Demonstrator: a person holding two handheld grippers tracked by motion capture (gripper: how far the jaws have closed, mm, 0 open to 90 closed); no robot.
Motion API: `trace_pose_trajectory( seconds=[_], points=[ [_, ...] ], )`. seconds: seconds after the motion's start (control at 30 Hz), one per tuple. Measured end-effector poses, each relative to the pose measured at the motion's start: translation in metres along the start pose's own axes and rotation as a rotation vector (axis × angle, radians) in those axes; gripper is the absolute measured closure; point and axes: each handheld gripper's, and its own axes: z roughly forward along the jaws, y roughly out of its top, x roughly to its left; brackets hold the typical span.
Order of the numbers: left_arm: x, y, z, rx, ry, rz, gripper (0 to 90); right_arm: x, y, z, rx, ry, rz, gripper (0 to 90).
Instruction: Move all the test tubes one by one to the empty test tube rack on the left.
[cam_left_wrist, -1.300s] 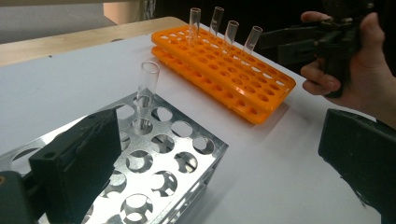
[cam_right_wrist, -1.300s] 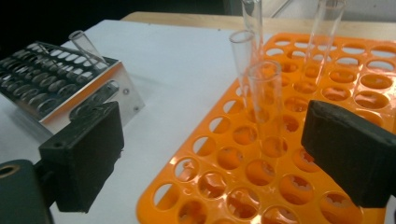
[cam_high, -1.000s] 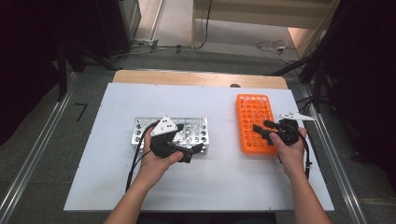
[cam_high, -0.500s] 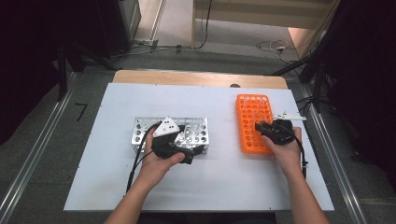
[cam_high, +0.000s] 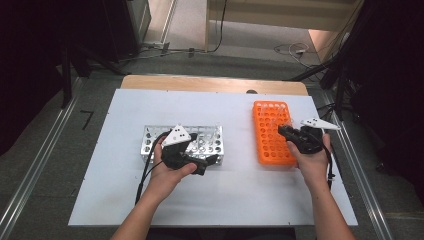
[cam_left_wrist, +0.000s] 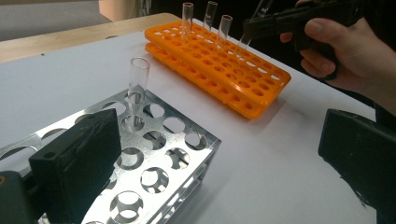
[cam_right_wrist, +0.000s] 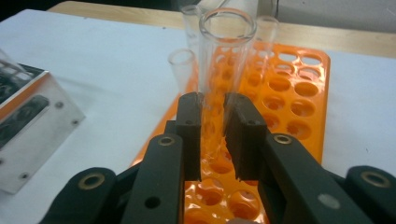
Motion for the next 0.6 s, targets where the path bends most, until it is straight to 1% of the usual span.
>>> trace_pose_trajectory(
  seconds=[0.07,0.13,0.33,0.53,0.6],
  points=[
    [-0.001,0.001,0.001,0.002,0.0,0.007,0.0,0.006,0.004,-0.004,-0.005,0.031,-0.01,73.6],
    [-0.002,0.002,0.001,0.002,-0.008,0.006,0.0,0.014,0.006,-0.007,-0.003,0.055,-0.03,73.6],
    [-0.005,0.004,0.003,0.003,-0.015,0.018,0.0,0.039,0.011,-0.014,0.006,0.155,-0.064,73.5],
    [-0.008,0.007,0.002,-0.002,-0.026,0.023,0.0,0.061,0.012,-0.013,0.023,0.252,-0.095,73.5],
    [-0.008,0.007,0.001,-0.006,-0.03,0.022,0.0,0.069,0.011,-0.012,0.033,0.275,-0.114,73.5]
  ],
)
